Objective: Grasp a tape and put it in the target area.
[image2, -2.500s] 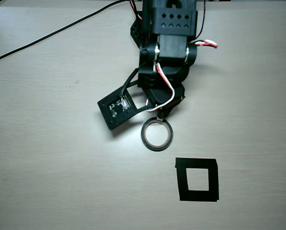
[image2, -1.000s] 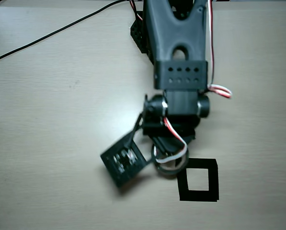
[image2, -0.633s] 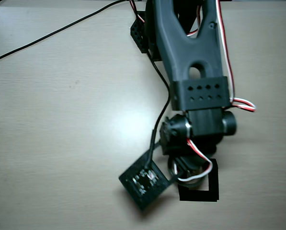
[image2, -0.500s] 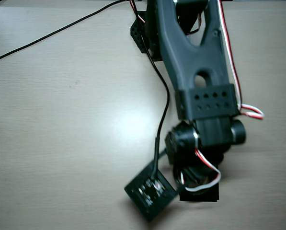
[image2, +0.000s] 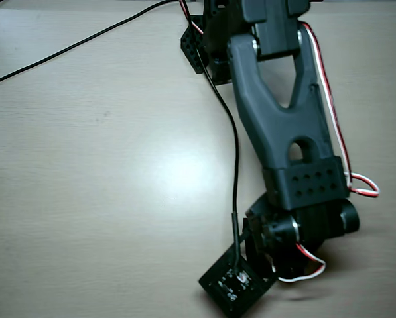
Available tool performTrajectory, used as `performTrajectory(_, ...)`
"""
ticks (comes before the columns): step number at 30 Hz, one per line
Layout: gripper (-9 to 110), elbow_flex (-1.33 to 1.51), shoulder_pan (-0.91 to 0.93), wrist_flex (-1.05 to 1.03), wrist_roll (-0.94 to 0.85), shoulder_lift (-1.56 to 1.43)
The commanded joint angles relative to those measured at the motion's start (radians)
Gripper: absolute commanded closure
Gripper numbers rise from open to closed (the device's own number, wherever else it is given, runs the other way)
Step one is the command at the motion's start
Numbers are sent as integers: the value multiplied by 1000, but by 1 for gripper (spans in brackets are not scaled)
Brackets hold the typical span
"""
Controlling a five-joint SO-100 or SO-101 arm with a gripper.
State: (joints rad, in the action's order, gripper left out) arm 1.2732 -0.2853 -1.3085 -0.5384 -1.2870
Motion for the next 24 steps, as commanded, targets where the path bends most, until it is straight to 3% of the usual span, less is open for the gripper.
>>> performTrajectory(1,101,-81,-15,11,17,21)
performTrajectory(12,101,-132,-12,48,43,158)
performTrajectory(24,92,-67,11,55,21,163)
